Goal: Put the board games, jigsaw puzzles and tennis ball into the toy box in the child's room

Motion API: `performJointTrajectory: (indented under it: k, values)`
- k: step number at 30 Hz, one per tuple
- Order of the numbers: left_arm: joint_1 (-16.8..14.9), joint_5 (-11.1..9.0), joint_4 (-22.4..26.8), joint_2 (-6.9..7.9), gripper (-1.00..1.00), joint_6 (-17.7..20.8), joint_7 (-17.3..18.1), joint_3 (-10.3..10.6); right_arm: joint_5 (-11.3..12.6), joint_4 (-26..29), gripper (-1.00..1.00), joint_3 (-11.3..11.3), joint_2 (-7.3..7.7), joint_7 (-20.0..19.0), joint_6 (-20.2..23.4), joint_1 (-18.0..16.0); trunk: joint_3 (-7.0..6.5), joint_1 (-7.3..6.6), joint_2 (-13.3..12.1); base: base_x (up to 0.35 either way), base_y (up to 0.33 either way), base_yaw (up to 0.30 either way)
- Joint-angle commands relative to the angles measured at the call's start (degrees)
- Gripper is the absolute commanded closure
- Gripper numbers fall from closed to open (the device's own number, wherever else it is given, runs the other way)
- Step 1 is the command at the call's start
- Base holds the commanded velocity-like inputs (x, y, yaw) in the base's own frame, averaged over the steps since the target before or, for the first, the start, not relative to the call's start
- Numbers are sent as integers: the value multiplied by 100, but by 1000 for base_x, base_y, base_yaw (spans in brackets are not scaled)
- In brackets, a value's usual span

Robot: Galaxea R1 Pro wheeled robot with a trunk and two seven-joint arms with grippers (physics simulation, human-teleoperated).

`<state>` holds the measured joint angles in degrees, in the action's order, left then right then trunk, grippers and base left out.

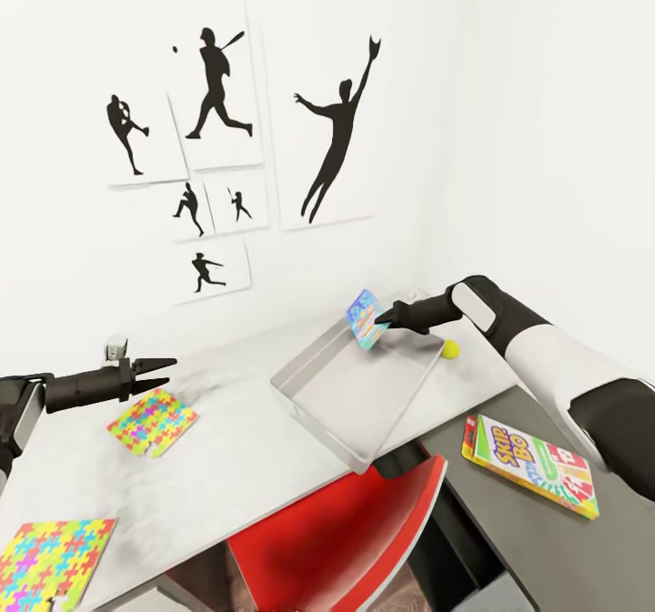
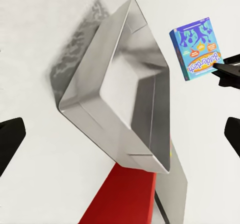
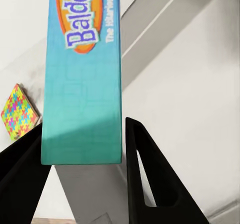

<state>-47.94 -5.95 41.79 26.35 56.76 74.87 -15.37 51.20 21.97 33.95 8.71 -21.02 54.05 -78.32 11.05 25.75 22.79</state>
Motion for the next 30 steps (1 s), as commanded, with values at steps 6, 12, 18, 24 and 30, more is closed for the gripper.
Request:
performJointTrajectory:
  k: [6, 12, 18, 24, 30]
  values:
    - [-5, -28, 16, 9, -100, 59, 10, -1, -37, 0, 100, 18, 0, -57, -11, -8, 69, 3, 13, 0, 0, 0]
    - [-5, -37, 242, 17, -100, 189, 10, -11, -25, 28, 100, 16, 12, -59, -17, -20, 125, 3, 13, 0, 0, 0]
    - [-12, -44, 444, 19, -100, 281, 10, -24, -22, 35, 100, 15, 1, -60, -17, -31, 181, 3, 13, 0, 0, 0]
    - [-14, -49, 478, 19, -100, 291, 14, -27, -22, 35, 100, 15, 10, -60, -17, -33, 237, 3, 13, 0, 0, 0]
    - [-56, -55, 487, 28, -100, 292, 18, -38, -28, 34, 100, 15, 68, -59, -11, -34, 294, 3, 13, 0, 0, 0]
